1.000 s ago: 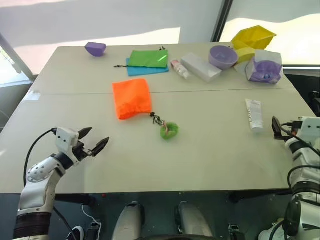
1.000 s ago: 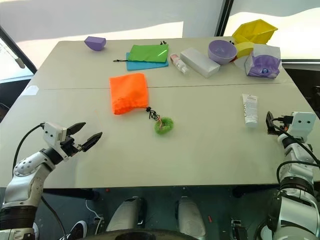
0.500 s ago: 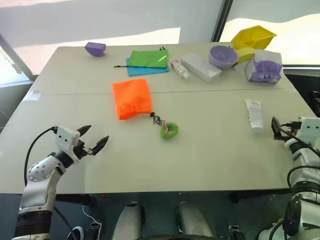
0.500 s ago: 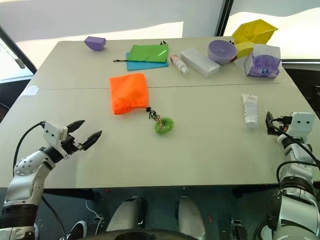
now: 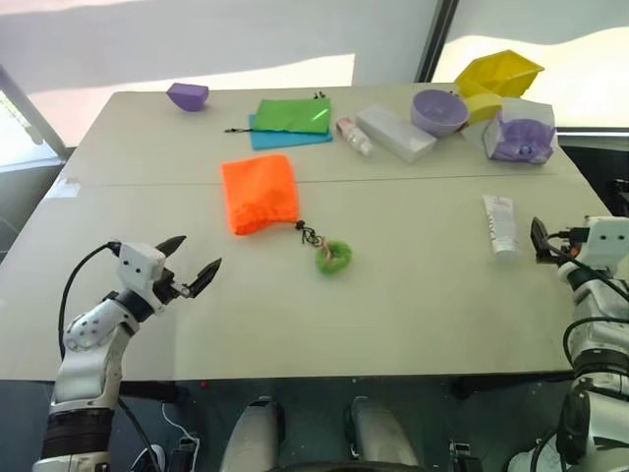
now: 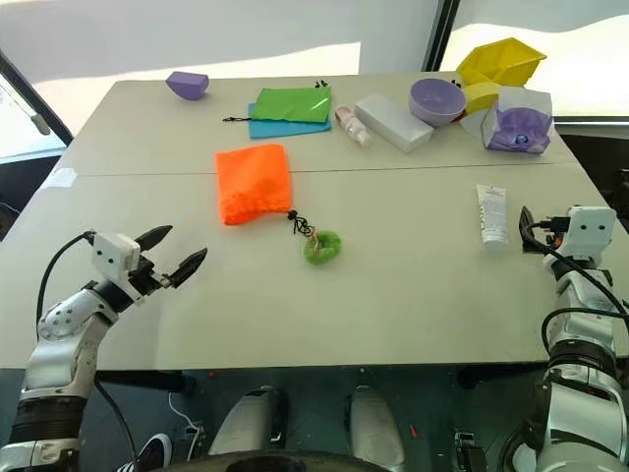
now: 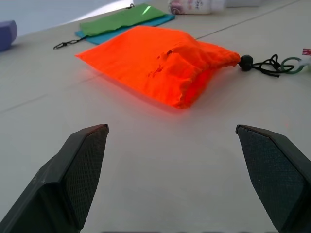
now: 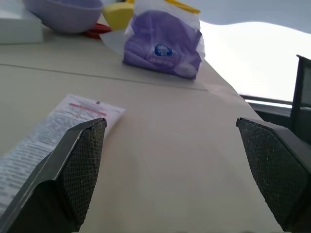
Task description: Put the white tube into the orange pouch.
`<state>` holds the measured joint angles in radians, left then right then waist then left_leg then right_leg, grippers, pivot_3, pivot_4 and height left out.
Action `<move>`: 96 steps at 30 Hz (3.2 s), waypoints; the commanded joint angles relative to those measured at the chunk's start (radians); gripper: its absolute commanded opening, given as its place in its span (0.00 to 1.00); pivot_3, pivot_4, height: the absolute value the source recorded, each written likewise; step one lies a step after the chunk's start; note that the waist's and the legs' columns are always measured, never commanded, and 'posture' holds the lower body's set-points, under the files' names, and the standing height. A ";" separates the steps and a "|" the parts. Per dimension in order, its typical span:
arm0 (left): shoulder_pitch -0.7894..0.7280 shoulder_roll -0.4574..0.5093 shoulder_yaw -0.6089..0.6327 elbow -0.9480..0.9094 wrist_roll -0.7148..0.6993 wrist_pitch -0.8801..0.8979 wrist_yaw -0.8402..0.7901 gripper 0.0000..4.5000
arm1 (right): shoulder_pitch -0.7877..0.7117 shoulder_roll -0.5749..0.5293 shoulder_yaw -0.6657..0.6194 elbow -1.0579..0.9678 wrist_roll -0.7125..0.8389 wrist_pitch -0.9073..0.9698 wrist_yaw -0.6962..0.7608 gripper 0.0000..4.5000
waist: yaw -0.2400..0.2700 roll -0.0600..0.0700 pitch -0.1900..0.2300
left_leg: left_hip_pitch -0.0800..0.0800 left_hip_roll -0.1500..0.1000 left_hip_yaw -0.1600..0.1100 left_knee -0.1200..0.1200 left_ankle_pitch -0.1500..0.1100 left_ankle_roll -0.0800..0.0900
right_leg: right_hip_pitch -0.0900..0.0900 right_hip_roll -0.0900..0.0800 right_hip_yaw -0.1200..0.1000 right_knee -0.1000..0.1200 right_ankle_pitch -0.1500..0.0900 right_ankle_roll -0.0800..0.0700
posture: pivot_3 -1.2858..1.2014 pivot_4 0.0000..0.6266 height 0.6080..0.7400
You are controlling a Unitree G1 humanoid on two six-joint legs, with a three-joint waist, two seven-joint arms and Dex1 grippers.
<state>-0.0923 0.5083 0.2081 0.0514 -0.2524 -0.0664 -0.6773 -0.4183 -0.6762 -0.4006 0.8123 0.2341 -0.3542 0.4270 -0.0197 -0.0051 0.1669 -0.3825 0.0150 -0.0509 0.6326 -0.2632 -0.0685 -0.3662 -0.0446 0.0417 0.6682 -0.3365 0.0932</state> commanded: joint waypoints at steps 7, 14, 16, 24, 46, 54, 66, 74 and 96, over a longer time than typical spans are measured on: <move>-0.157 -0.028 -0.127 0.035 0.325 -0.160 0.245 1.00 | 0.232 0.043 0.203 -0.776 0.186 0.206 0.339 1.00 | 0.005 0.000 0.000 | -0.001 0.000 -0.001 0.000 0.000 0.000 | 0.000 0.000 -0.001 -0.002 0.001 0.001 | 0.52 0.24 1.00; -0.257 -0.073 -0.223 0.175 0.465 -0.167 0.370 1.00 | 0.344 0.098 0.363 -0.955 0.062 0.207 0.344 1.00 | 0.008 -0.001 0.000 | -0.002 -0.001 -0.003 0.000 0.000 0.000 | 0.000 0.000 -0.002 -0.002 0.001 0.003 | 0.52 0.24 1.00; -0.272 -0.088 -0.236 0.196 0.476 -0.142 0.388 1.00 | 0.354 0.097 0.388 -0.954 0.023 0.190 0.349 1.00 | 0.008 -0.001 0.001 | -0.003 -0.002 -0.003 0.001 0.000 0.000 | -0.001 0.000 -0.002 -0.002 0.002 0.003 | 0.52 0.24 1.00; -0.307 -0.109 -0.255 0.255 0.509 -0.099 0.446 1.00 | 0.312 0.139 0.367 -0.926 0.016 0.197 0.298 1.00 | 0.007 -0.002 0.001 | -0.005 -0.002 -0.003 0.002 0.000 0.000 | -0.004 0.001 -0.003 0.000 0.002 0.004 | 0.52 0.24 1.00; -0.354 -0.142 -0.256 0.291 0.449 -0.011 0.430 0.00 | 0.298 0.154 0.363 -0.865 -0.046 0.137 0.254 1.00 | 0.008 -0.003 0.002 | -0.007 -0.003 -0.003 0.006 0.000 0.000 | -0.003 0.000 -0.003 0.000 0.003 0.005 | 0.52 0.24 1.00; -0.280 -0.148 -0.213 0.022 0.260 0.232 0.266 0.00 | 0.290 0.146 0.362 -0.845 -0.055 0.124 0.259 1.00 | 0.004 -0.003 0.002 | -0.007 -0.002 -0.003 0.006 0.000 0.000 | -0.004 0.000 -0.003 0.001 0.003 0.005 | 0.52 0.24 1.00; -0.135 -0.077 -0.206 -0.333 0.175 0.465 0.184 0.00 | 0.283 0.165 0.380 -0.847 -0.068 0.135 0.253 1.00 | 0.005 -0.003 0.002 | -0.007 -0.001 -0.004 0.007 0.000 0.000 | -0.003 0.000 -0.002 0.002 0.003 0.005 | 0.52 0.24 1.00; -0.130 -0.072 -0.260 -0.270 0.250 0.389 0.218 0.00 | 0.218 0.109 0.250 -0.836 -0.037 0.427 0.131 1.00 | 0.007 -0.003 0.002 | -0.007 -0.001 -0.004 0.012 0.000 0.001 | -0.001 0.000 -0.002 0.002 0.003 0.004 | 0.52 0.24 1.00; -0.134 -0.095 -0.275 -0.210 0.277 0.305 0.244 0.00 | -0.025 0.038 0.028 -0.748 -0.037 1.350 -0.202 1.00 | 0.006 -0.003 0.002 | -0.009 -0.002 -0.003 0.012 -0.001 0.003 | -0.004 0.000 -0.001 0.002 0.004 0.004 | 0.52 0.24 1.00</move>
<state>-0.2283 0.4104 -0.0668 -0.1373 0.0147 0.2555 -0.4376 -0.4329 -0.6114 -0.3593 0.0639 0.2080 1.0012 0.2309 -0.0137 -0.0079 0.1692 -0.3918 0.0126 -0.0535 0.6450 -0.2644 -0.0658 -0.3698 -0.0448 0.0409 0.6702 -0.3328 0.0977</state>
